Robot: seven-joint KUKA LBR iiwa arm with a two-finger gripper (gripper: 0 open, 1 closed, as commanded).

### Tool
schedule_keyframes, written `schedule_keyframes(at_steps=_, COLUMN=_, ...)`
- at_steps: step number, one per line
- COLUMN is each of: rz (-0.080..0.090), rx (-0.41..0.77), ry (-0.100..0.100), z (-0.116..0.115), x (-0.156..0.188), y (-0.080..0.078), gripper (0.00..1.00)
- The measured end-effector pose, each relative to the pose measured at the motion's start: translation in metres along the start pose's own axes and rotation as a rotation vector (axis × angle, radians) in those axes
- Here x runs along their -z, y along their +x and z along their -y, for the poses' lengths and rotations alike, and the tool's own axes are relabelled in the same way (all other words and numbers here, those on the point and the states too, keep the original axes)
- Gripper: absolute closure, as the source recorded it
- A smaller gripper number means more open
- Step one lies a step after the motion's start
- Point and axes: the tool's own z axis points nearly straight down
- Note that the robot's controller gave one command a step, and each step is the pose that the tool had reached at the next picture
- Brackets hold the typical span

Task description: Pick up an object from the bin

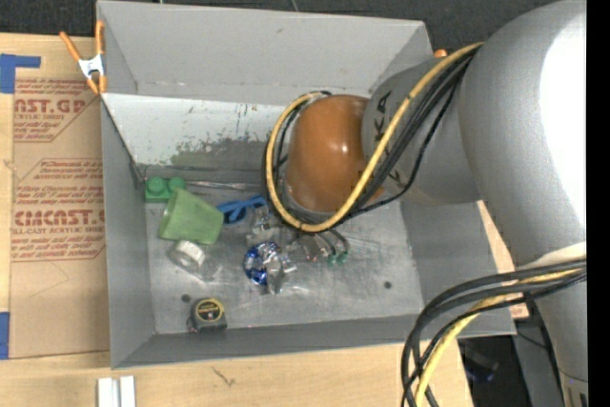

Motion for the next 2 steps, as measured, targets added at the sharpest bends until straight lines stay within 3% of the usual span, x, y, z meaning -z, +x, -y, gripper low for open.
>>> schedule_keyframes(at_steps=2, rz=-0.001, rx=0.0, ry=0.0, z=0.0, x=0.022, y=-0.001, gripper=1.0)
